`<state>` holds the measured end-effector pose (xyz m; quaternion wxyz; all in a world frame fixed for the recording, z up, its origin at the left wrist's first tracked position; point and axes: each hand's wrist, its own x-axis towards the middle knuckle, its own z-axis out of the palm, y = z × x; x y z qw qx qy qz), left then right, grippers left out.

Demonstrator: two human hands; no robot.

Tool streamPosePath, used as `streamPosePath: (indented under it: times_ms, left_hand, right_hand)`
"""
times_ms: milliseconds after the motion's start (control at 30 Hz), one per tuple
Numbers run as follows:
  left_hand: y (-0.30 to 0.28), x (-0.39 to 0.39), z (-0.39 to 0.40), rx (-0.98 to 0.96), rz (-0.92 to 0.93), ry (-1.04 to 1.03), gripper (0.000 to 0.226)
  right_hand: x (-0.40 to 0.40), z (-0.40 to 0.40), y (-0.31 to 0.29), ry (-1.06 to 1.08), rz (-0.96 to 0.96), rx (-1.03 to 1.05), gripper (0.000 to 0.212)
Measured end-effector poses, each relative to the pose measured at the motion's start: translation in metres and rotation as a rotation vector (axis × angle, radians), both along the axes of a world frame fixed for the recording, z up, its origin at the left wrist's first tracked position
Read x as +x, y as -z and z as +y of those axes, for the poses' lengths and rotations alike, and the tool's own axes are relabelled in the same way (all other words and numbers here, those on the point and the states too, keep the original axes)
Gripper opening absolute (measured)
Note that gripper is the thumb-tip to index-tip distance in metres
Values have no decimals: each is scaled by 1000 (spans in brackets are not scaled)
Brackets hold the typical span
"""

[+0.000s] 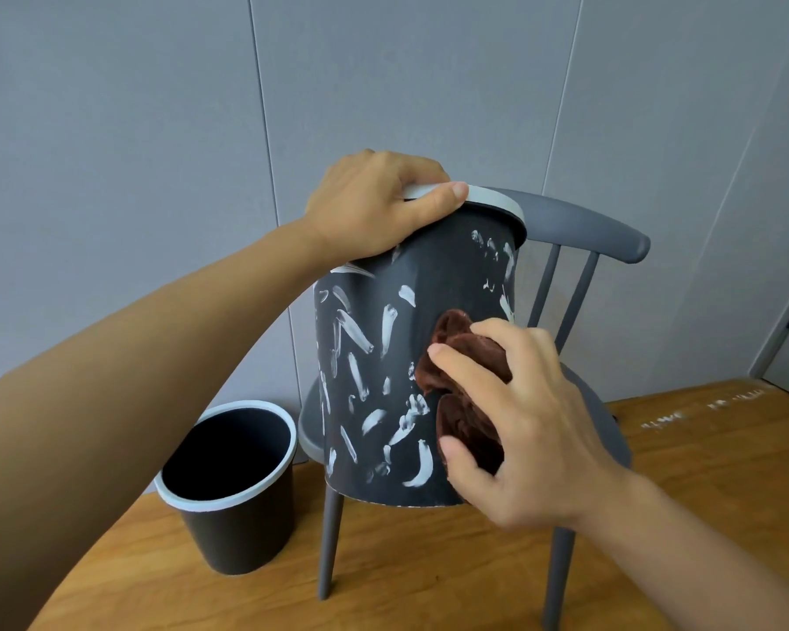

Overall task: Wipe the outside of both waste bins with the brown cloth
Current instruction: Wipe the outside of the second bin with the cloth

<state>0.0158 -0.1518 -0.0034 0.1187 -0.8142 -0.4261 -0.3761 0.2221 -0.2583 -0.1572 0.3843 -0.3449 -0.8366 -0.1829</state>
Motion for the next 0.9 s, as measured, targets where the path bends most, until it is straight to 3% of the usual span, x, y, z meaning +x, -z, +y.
streamPosePath:
  times_ms: [67, 133, 267, 333, 633, 833, 900]
  left_hand:
    - [0, -1, 0, -2, 4, 2, 43]
    - [0, -1, 0, 3, 8, -7, 44]
    - [0, 0, -1, 4, 8, -21, 43]
    - [0, 2, -2, 10, 11, -20, 39]
    - [0, -2, 0, 1, -2, 4, 40]
    - [-1, 1, -1, 3, 15, -9, 36]
    - [-1, 1, 1, 2, 13, -10, 38]
  right_hand:
    - [4, -2, -1, 26, -70, -31, 71]
    - [5, 0, -7, 56, -64, -10, 64]
    - [1, 6, -28, 39, 167, -63, 51]
    - [-2, 11, -33, 28, 181, -6, 42]
    - [-5, -18, -10, -119, -218, -79, 35]
    - [-5, 9, -39, -20, 111, -85, 47]
    - [-9, 10, -37, -10, 111, -94, 46]
